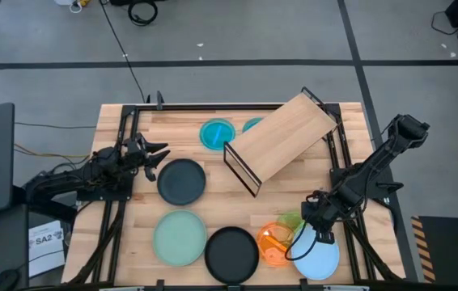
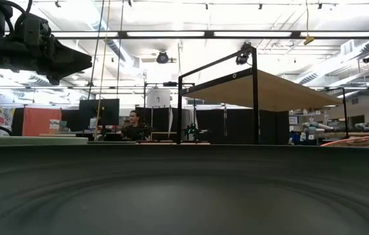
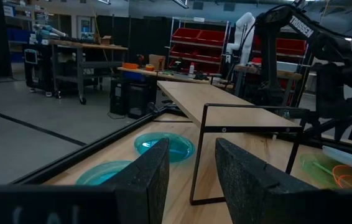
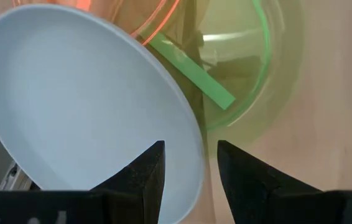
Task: Place and stack plates onto a shelf
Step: Put the big light blue plate on the shelf
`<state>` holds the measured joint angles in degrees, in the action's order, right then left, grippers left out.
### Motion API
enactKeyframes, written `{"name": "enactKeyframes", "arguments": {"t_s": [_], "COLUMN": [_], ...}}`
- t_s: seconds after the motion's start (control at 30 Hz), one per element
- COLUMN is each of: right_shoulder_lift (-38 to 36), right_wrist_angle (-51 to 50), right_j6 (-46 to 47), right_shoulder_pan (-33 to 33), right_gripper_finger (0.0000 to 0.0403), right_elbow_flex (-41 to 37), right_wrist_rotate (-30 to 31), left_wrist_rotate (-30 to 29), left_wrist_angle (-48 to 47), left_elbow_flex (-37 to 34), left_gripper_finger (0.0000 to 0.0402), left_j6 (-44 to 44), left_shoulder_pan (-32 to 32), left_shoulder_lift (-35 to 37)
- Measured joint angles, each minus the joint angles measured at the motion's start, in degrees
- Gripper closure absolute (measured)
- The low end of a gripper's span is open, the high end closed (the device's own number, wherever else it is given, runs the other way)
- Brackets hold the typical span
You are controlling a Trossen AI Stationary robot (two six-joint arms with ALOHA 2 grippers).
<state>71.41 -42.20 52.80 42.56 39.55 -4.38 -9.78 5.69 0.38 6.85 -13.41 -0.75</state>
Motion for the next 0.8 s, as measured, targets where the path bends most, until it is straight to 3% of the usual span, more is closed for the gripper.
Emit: {"name": "enactKeyframes", "arguments": {"t_s": [0.57, 0.8], "right_shoulder_lift": [7.0, 7.0], "right_wrist_angle": [1.5, 1.4], "right_j6": [-0.3, -0.4], "right_shoulder_pan": [0.9, 0.9], "right_gripper_finger": [0.0252, 0.0286], "right_elbow_flex": [0.0, 0.0], "right_wrist_rotate": [-1.4, -1.7], "left_wrist_rotate": [0.0, 0.0], "left_wrist_angle": [0.0, 0.0], "left_elbow_flex": [0.0, 0.0], "left_gripper_finger": [0.0265, 0.0265], "left_j6": [0.0, 0.0], "left_shoulder_pan": [0.0, 0.0], "left_shoulder_lift": [0.0, 0.0]}}
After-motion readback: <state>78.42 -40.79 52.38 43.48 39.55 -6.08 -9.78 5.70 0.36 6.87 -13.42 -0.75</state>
